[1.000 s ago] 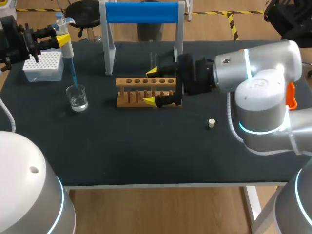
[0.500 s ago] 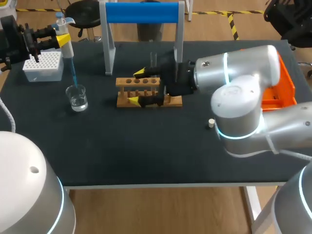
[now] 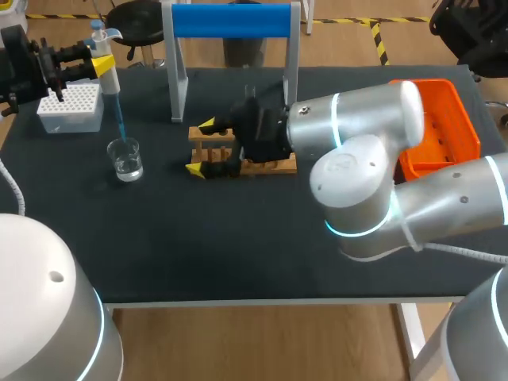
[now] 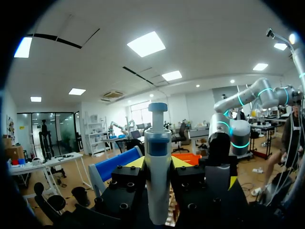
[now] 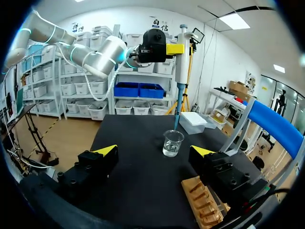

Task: Invert the test tube, pick up the pipette, mount the tip to pipette, aspirate from beaker and dispense into the tube, eject the tip, return the pipette, and cap with the stopper.

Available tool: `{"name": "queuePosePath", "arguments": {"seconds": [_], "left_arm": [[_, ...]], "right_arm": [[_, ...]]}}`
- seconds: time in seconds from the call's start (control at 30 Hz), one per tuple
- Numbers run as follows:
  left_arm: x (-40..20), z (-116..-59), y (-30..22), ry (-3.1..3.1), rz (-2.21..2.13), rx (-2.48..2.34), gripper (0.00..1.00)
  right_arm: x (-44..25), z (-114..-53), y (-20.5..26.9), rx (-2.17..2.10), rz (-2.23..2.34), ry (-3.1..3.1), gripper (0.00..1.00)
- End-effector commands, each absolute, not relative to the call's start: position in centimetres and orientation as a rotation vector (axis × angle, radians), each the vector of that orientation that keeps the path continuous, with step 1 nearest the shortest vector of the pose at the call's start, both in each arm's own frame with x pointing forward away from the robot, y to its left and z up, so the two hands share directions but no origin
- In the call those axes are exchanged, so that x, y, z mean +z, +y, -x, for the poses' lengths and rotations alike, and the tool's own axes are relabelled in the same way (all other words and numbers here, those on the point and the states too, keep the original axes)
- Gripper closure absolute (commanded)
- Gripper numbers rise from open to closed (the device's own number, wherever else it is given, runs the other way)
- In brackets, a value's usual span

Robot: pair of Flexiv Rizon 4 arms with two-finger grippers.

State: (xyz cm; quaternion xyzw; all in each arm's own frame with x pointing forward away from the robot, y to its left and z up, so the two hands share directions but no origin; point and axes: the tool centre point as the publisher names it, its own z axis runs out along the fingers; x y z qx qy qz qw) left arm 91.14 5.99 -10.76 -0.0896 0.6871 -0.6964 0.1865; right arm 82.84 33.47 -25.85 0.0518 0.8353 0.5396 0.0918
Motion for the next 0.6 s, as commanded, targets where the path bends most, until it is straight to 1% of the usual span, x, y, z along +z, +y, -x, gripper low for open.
{"name": "queuePosePath", "arguments": {"seconds": [0.03, 0.37, 0.6], "left_arm": [[-10.8, -91.0, 6.0, 1.933, 0.25, -1.962, 1.0], [-10.8, -91.0, 6.0, 1.933, 0.25, -1.962, 1.0], [-10.8, -91.0, 6.0, 1.933, 0.25, -1.962, 1.0]], "right_arm": [[-26.7, -83.1, 35.7, 1.583, -0.173, 2.477, 0.0], [-27.6, -83.7, 37.2, 1.546, -0.228, 2.474, 0.0], [-29.1, -84.2, 37.4, 1.51, -0.28, 2.479, 0.0]]}}
